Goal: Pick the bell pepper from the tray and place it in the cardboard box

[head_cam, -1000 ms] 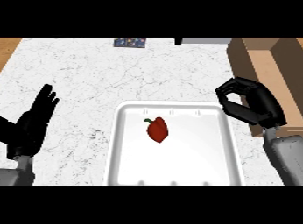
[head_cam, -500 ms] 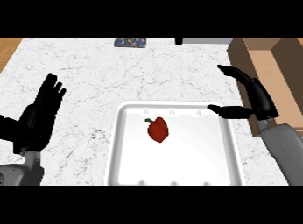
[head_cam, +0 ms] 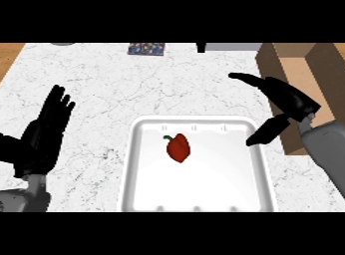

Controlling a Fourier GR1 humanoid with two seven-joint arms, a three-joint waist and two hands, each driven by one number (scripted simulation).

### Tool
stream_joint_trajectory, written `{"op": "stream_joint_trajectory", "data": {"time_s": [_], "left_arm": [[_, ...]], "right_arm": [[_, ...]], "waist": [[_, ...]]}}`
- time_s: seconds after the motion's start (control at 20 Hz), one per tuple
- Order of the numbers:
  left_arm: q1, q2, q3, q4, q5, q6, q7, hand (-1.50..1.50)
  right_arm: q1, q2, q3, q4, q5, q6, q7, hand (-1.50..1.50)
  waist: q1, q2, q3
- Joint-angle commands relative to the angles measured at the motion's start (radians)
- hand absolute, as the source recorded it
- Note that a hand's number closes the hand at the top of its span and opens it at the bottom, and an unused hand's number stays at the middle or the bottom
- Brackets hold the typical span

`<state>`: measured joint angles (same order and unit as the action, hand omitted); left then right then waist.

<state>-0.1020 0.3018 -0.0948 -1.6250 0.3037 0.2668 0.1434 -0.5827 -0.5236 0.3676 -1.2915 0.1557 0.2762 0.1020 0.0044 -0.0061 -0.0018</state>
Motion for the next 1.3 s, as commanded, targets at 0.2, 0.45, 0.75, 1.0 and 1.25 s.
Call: {"op": "stream_joint_trajectory", "data": {"time_s": [0.2,0.45,0.75,1.0,1.25], "left_arm": [[-0.029,-0.013,0.022,-0.006,-0.022,-0.008,0.035,0.00],[-0.039,-0.037,0.046,0.043,-0.038,-0.044,0.006,0.00],[0.025,-0.064,0.049,-0.026,-0.045,-0.059,-0.001,0.00],[-0.039,-0.034,0.108,-0.015,-0.049,-0.075,0.074,0.00],[-0.017,-0.099,0.079,-0.037,-0.099,-0.053,0.069,0.00]], "right_arm": [[-0.041,0.116,-0.013,-0.210,-0.091,0.161,0.335,-1.50],[-0.028,0.225,-0.015,-0.148,-0.007,0.147,0.300,-1.50],[0.040,0.275,0.033,-0.260,0.091,0.149,0.459,-1.50],[0.041,0.380,0.016,-0.229,0.112,0.160,0.485,-1.50],[0.019,0.429,-0.017,-0.078,0.231,0.127,0.369,-1.50]], "waist": [[-0.009,0.004,0.001],[-0.001,0.007,0.002],[-0.003,0.004,0.002],[-0.004,0.005,0.002],[-0.001,0.006,0.002]]}}
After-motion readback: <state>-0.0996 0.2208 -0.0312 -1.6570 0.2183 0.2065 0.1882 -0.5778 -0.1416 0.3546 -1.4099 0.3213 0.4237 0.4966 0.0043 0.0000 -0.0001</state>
